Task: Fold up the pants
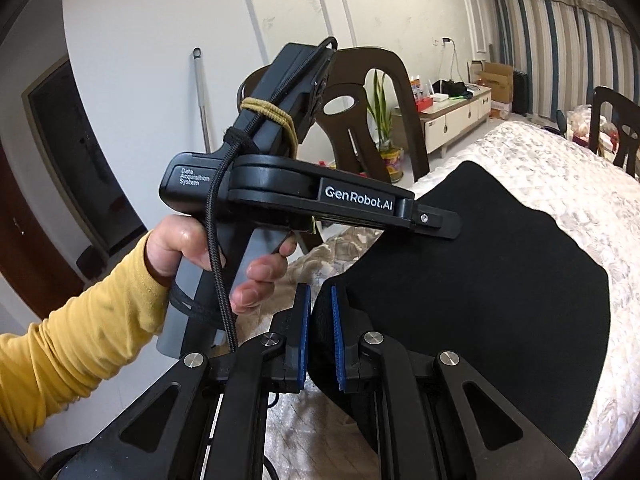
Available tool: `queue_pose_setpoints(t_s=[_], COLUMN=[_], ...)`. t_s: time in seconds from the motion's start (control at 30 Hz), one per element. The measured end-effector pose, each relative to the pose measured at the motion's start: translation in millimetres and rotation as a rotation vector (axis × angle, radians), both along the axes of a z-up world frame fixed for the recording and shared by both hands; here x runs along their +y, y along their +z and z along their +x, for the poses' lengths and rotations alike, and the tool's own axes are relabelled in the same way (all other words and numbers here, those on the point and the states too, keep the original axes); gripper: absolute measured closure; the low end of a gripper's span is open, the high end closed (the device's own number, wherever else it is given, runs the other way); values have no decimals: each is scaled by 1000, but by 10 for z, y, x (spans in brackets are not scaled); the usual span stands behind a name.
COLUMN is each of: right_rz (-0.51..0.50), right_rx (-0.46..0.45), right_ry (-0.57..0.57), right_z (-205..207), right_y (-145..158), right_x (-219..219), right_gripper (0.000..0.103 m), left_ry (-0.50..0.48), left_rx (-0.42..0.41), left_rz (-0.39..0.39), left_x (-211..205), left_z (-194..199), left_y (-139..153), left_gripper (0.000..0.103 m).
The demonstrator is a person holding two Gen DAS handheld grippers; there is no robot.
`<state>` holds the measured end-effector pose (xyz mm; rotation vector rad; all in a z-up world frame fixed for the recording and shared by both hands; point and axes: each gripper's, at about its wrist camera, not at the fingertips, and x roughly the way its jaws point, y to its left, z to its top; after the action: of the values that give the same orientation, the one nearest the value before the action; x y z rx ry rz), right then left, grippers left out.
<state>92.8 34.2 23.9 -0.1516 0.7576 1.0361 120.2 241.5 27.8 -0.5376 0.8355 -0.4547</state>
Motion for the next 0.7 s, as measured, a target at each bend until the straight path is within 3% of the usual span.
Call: queue_pose_setpoints(t_s=[0.2, 0.27, 0.33, 0.37, 0.7], right_rz=[-37, -34, -19, -16, 6], right_rx=[0, -7, -3, -3, -112], right_ry=[8, 15, 28, 31, -29], right_z=[-29, -48, -68, -77, -158], right_y=[-64, -49, -28, -23, 181], right_x=[64, 54, -1, -11, -311], right_gripper=[89, 86, 84, 83, 61], left_ry=[20, 31, 56, 73, 105], left_rx=[13, 5, -1, 1, -10], left_rz=[32, 79, 148, 191, 353], left_x=[11, 1, -6, -2, -101], left_z=[-46, -82, -130, -154, -426], left_y=[-30, 12, 58, 72, 133], left_gripper=[82, 73, 54, 50, 45])
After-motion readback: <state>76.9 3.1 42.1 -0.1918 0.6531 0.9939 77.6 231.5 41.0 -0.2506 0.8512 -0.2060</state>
